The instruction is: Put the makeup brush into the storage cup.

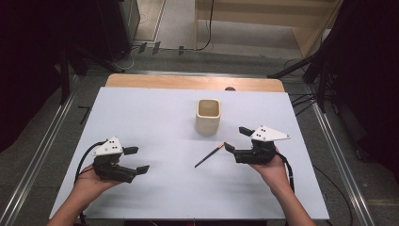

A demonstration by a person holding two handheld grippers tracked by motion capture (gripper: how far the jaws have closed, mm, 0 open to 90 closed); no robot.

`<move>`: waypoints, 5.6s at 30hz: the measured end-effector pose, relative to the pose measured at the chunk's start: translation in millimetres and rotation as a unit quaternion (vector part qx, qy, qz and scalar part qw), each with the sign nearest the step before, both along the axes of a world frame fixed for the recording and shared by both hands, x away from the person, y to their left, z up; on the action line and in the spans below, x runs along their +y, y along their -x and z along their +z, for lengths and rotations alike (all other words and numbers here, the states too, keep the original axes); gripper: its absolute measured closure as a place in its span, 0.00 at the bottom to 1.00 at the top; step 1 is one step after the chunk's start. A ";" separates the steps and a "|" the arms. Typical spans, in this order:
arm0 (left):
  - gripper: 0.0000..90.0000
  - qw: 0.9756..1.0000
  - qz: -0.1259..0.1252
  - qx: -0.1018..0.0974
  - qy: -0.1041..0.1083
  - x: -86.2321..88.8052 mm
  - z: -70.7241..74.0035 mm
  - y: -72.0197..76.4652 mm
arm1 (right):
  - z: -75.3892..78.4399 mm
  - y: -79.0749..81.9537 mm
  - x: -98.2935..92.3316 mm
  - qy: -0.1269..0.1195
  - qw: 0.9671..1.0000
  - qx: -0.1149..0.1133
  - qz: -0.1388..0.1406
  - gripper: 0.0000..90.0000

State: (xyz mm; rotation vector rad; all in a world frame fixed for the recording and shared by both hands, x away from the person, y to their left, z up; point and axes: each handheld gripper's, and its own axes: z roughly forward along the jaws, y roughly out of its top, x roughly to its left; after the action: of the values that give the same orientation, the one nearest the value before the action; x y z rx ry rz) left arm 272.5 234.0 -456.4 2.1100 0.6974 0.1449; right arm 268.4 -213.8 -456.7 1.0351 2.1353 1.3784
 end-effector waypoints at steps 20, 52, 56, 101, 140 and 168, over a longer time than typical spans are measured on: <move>0.20 1.000 0.000 -0.002 0.000 0.5 0.5 -0.1 | 3.1 -20.5 31.6 -0.012 1.000 -0.006 0.009 0.23; 0.20 1.000 -0.002 0.001 0.001 -0.2 -0.3 -0.6 | 29.0 -47.5 51.0 0.130 0.979 0.107 0.111 0.23; 0.20 1.000 -0.001 0.001 0.001 0.1 -0.4 -0.6 | 31.4 -51.8 53.4 0.152 0.971 0.127 0.133 0.23; 0.20 1.000 -0.002 0.001 0.002 0.2 -0.4 -0.3 | 29.5 -70.9 76.1 0.343 0.886 0.194 0.243 0.26; 0.20 1.000 -0.004 0.002 0.002 0.0 -0.5 -0.7 | 5.4 -83.0 84.9 0.432 0.801 0.083 0.406 0.33; 0.20 1.000 -0.004 0.004 0.002 0.2 -0.9 -0.8 | -2.6 -95.9 82.1 0.484 0.746 0.043 0.456 0.38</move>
State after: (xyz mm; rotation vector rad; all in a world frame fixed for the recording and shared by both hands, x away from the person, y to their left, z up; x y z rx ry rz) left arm 273.3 234.2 -457.3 2.1105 0.6927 0.1308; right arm 364.3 -131.7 -459.3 -0.4396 2.9630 0.2188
